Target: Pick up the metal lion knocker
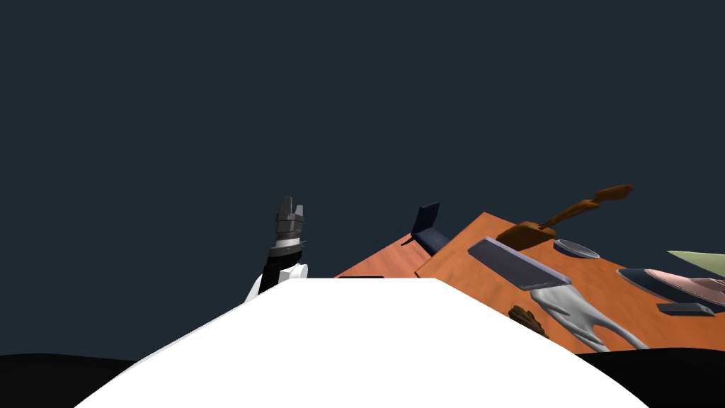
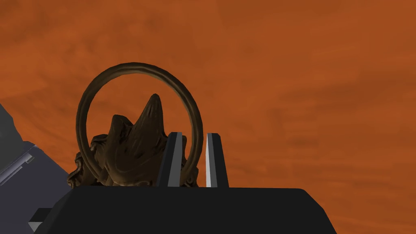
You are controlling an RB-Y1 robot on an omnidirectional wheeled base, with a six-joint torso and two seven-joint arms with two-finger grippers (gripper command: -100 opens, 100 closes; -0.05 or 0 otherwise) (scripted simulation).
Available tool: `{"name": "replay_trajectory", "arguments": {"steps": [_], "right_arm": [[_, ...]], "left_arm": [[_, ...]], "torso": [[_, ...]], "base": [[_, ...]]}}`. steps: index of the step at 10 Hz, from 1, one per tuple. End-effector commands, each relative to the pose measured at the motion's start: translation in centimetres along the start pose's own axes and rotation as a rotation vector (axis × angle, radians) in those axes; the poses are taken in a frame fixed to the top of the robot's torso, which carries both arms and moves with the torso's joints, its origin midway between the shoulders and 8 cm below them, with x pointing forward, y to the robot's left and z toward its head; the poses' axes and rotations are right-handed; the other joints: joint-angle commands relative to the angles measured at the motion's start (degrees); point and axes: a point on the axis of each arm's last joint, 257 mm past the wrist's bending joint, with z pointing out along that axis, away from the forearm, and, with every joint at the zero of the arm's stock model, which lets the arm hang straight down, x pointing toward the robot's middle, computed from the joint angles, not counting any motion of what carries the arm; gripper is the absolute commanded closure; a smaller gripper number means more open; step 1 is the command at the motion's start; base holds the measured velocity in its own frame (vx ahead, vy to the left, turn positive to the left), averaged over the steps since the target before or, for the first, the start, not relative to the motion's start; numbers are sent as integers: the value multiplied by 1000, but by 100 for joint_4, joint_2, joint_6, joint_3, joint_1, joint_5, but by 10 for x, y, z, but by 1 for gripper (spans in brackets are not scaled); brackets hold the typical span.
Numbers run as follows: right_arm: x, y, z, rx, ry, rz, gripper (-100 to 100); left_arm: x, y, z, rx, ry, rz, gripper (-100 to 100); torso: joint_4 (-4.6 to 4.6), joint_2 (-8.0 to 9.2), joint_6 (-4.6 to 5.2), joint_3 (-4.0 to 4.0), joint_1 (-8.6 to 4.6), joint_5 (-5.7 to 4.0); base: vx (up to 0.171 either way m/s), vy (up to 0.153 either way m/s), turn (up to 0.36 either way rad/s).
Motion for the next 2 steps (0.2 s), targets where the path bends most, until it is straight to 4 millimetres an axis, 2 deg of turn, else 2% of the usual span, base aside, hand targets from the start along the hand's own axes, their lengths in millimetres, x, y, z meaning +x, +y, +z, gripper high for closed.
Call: {"name": "replay_trajectory", "arguments": {"steps": [1, 2], "right_arm": [[0, 0, 0, 0, 0, 0, 100], [1, 0, 0, -1, 1, -2, 0]], "left_arm": [[0, 0, 0, 0, 0, 0, 0], [0, 0, 0, 0, 0, 0, 0]], "torso": [[0, 0, 0, 0, 0, 0], [0, -1, -2, -1, 1, 2]], "base": [[0, 0, 0], [0, 0, 0]]}}
